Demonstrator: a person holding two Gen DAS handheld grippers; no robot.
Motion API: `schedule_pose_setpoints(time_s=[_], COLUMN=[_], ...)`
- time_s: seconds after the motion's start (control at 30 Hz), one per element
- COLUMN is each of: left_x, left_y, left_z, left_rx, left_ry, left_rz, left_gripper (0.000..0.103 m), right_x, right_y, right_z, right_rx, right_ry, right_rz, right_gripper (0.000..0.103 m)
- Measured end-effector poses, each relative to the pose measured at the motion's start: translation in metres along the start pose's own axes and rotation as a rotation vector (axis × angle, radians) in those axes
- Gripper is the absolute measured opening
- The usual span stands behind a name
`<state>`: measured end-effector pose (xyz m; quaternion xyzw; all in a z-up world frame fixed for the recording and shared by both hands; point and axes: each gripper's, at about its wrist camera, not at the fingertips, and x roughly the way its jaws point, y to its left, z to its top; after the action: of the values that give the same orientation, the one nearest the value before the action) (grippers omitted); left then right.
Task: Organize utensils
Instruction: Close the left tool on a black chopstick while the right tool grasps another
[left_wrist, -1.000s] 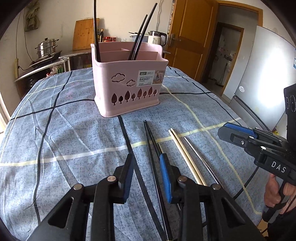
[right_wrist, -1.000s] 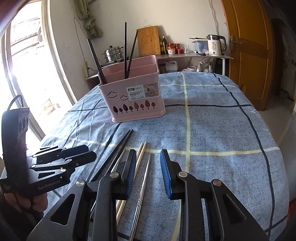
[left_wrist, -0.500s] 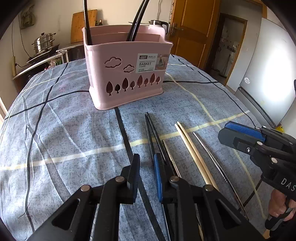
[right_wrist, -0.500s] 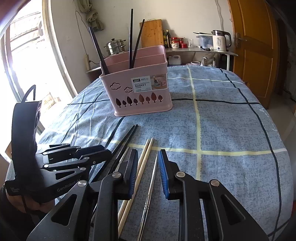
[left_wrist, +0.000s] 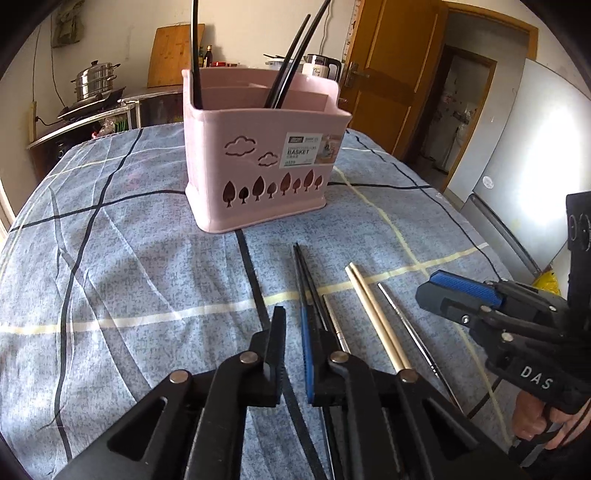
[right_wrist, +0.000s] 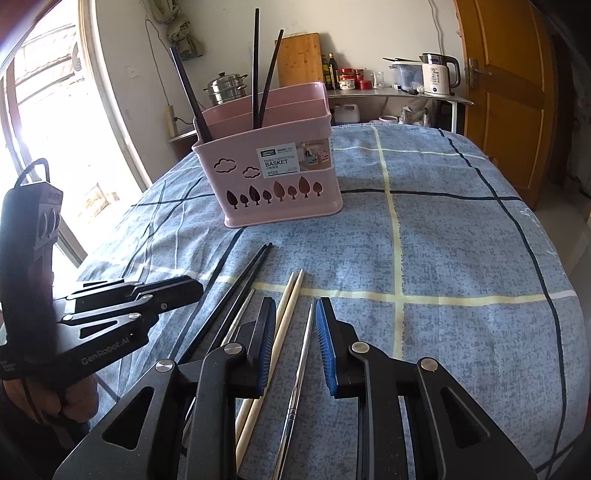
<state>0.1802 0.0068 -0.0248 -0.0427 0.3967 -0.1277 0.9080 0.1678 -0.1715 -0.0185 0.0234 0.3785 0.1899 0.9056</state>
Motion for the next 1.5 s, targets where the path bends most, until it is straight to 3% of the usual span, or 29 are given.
schedule_pose_setpoints(time_s=[0.47, 0.6, 1.0, 1.13, 1.5], left_x=[0.023, 0.020, 0.000, 0.001, 0.025], left_y=[-0.017, -0.006, 0.045, 0.062, 0.076], left_z=[-0.009, -0.008, -0.015, -0.010, 0.020], left_rx=[0.088, 0.042, -0.088, -0.135, -0.141], left_ry=[0.071, 0.072, 0.084, 0.096, 0.129], left_rz=[0.052, 0.065, 0.160, 0.147, 0.146], left_gripper=[0.017, 0.009, 0.009, 0.009, 0.013], right_x=[0.001, 0.000, 0.016, 0.036, 0.080], right_y=[-0.005, -0.004, 0.017, 0.023, 0.027], right_z=[-0.002, -0.001, 0.016, 0.021, 0.040], right_rx=[0.022, 0.016, -0.027, -0.037, -0.033], right_ry=[0.004, 0.003, 0.023, 0.069, 0.161], right_rz=[0.004, 0.006, 0.036, 0.049, 0.051], right_gripper=[0.024, 0.024, 0.024, 0.024, 0.024])
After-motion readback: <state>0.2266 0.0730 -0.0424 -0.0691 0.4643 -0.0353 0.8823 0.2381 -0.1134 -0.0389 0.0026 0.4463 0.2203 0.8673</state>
